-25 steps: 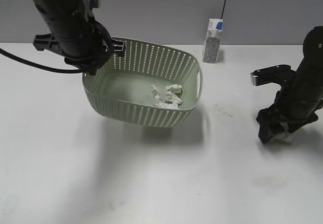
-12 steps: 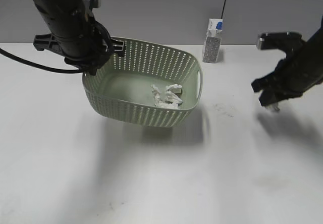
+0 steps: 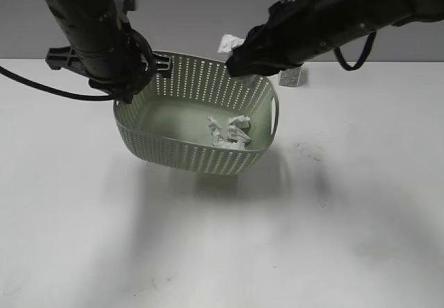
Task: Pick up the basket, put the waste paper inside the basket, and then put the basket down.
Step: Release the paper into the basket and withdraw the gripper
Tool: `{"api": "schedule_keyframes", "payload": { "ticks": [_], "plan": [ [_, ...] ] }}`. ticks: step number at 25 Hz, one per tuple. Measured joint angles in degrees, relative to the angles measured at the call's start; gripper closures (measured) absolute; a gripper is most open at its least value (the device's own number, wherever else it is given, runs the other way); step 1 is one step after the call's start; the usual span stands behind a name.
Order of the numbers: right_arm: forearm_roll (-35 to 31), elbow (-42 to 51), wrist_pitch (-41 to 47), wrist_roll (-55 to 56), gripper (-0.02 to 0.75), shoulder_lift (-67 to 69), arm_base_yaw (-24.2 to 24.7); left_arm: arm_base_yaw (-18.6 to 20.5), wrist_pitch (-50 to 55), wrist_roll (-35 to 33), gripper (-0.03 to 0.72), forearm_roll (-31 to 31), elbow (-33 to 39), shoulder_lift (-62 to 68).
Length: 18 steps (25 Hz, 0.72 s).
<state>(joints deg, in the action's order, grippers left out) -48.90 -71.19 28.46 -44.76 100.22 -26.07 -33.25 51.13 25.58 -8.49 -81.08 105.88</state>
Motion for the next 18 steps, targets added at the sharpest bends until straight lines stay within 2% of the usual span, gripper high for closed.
{"api": "schedule_keyframes", "payload": {
  "ticks": [2,6,7,9,13,15,18],
  "plan": [
    [0.3,-0.9,-0.4,-0.4,0.596,1.4,-1.9,0.0,-0.1,0.0,0.688,0.0,0.0,0.0],
    [0.9,-1.5,-0.9,-0.5,0.186,2.7,-2.4,0.0,-0.1,0.0,0.688,0.1,0.0,0.0],
    [1.3,-1.5,-1.1,-0.5,0.142,2.7,-2.4,0.0,-0.1,0.0,0.688,0.1,0.0,0.0],
    [2.1,-1.5,-1.5,-0.5,0.124,2.7,-2.4,0.0,-0.1,0.0,0.688,0.3,0.0,0.0],
    [4.5,-1.5,-2.1,4.8,0.152,1.5,-1.5,0.0,-0.1,0.0,0.688,0.7,0.0,0.0],
    [8.6,-1.5,-2.7,10.5,0.157,0.0,-0.1,0.0,-0.1,0.0,0.688,1.0,0.0,0.0],
    [19.3,-1.5,-3.0,20.4,0.158,-3.6,4.1,0.0,-0.4,0.0,0.688,2.2,0.0,0.0]
  ]
}}
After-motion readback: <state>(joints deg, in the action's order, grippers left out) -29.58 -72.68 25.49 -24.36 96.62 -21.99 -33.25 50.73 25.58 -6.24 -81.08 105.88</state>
